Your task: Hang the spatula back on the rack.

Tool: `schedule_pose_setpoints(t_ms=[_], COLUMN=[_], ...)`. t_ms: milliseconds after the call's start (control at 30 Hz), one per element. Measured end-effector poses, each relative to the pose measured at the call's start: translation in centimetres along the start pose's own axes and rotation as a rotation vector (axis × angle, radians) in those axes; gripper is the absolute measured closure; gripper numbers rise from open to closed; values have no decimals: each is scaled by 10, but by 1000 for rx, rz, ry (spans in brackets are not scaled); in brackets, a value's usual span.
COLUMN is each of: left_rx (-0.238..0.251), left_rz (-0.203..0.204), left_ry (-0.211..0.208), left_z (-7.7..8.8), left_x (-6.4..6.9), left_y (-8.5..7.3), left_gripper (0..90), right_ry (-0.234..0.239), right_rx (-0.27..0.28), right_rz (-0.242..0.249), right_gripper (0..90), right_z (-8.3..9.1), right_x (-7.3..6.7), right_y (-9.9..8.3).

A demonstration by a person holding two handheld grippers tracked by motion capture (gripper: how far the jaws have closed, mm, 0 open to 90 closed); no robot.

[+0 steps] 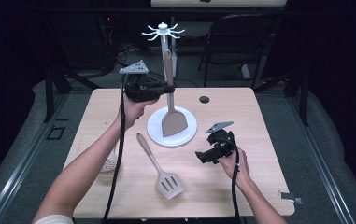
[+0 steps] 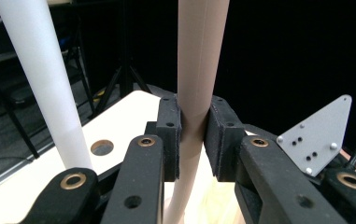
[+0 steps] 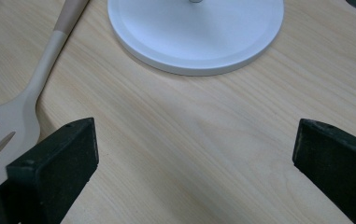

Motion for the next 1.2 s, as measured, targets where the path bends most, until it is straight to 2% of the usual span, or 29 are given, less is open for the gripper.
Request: schedule_pose_setpoints(t_ms=[200,533,767,1200], left_rx=[12,30,41,41], left_rz=[-3,24,61,75], left_ry=[-4,-14,-35,-55], left_z=[2,4,2,-1], left_x=[-3,-11,-17,-22], left_y=[9,16,15,14], left_gripper=[770,770,770,767], right_ry=[-1,-3,-5,3], right_rx=[-2,-11,-13,-17], right_rz=[0,6,10,8], right_gripper=[2,2,3,2], right_z=[-1,-1,-2,-3], right_x=[0,0,0,0], right_y=[0,-1,-1,-1])
Point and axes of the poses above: each handheld gripper's, and its own axes: z roughly backward along the jaws, y roughly out of its top, x roughly to its right, the point moved 5 cm from there along -z, roughly forward along the jaws, and after that the axes turned 2 degrees about -x, right-handed, at the moved point
